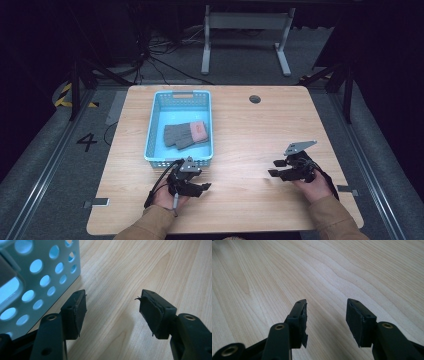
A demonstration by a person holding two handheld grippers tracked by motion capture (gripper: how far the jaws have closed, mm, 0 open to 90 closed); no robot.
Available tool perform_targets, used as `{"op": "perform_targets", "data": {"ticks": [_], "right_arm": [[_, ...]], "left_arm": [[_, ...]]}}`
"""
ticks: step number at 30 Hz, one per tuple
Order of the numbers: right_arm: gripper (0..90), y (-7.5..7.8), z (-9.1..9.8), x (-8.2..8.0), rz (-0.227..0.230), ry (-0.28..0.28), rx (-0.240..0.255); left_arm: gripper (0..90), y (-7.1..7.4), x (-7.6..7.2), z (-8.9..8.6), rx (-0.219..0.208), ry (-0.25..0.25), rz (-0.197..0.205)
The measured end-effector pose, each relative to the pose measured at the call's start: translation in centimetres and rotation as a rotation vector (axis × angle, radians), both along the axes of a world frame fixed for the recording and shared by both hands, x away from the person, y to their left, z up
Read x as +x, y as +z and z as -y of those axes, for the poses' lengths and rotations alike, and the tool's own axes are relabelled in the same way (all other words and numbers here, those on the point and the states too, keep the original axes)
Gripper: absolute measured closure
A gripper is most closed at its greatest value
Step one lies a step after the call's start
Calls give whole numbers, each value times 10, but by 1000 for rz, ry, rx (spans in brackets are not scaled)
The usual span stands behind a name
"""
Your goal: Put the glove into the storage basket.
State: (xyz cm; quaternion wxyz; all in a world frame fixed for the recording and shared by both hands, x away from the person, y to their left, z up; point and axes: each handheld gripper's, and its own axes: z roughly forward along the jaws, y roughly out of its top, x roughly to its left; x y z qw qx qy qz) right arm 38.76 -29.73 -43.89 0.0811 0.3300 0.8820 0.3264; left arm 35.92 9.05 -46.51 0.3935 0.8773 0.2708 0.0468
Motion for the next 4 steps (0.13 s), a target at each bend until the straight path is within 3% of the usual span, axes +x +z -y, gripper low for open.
{"op": "perform_targets", "data": {"ticks": [4], "right_arm": [[520, -1, -1, 1, 5, 1, -3]], "left_arm": [[389, 1, -1, -1, -3, 3, 3]]}}
